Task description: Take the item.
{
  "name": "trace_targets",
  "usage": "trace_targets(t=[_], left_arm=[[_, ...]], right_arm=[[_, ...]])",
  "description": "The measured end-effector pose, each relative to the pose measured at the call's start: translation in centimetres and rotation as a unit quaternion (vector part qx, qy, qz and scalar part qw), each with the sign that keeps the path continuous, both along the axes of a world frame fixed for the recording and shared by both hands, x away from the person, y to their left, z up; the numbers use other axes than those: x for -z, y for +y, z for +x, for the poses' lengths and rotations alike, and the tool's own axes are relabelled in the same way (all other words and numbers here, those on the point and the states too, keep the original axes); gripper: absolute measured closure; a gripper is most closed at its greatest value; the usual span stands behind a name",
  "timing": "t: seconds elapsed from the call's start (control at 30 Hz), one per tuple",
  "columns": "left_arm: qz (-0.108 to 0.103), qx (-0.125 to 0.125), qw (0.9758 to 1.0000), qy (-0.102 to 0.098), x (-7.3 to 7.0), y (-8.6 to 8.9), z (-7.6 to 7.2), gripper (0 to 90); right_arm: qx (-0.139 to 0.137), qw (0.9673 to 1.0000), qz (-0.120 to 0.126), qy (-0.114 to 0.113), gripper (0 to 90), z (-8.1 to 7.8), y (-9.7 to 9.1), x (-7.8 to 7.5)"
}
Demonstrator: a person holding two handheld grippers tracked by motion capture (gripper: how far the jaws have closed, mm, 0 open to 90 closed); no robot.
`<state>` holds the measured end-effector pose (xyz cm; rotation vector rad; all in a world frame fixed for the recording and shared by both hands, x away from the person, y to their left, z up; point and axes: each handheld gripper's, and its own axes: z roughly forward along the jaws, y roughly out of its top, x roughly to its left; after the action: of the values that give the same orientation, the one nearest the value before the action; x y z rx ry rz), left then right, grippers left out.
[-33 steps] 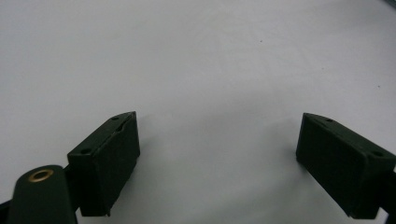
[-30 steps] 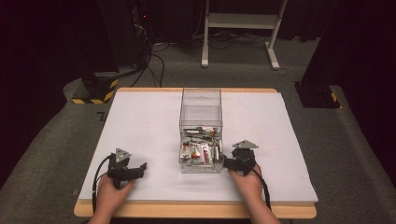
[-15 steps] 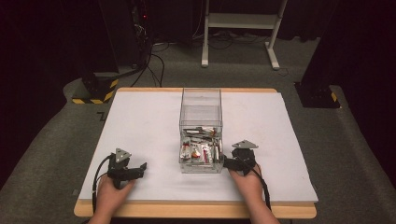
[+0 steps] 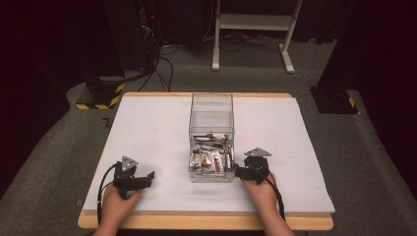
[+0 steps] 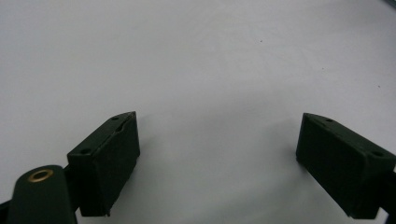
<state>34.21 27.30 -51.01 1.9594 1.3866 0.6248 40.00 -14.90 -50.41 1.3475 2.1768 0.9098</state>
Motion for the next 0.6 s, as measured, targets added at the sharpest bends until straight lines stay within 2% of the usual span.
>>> trace_targets(t=[0.3,0.43,0.6], left_arm=[[0.000,0.000,1.0000,0.000,0.00,0.00,0.00,13.6],[-0.001,0.000,1.0000,0.000,0.00,-0.01,0.00,13.6],[0.000,0.000,1.0000,0.000,0.00,0.00,0.01,13.6]], right_arm=[[0.000,0.9999,-0.006,0.008,23.8,-0.21,-0.10,-0.19],[0.001,0.9999,-0.001,0.015,24.4,-0.33,-0.30,-0.34],[-0.001,0.9999,0.002,0.012,25.3,-0.64,-0.58,-0.64]])
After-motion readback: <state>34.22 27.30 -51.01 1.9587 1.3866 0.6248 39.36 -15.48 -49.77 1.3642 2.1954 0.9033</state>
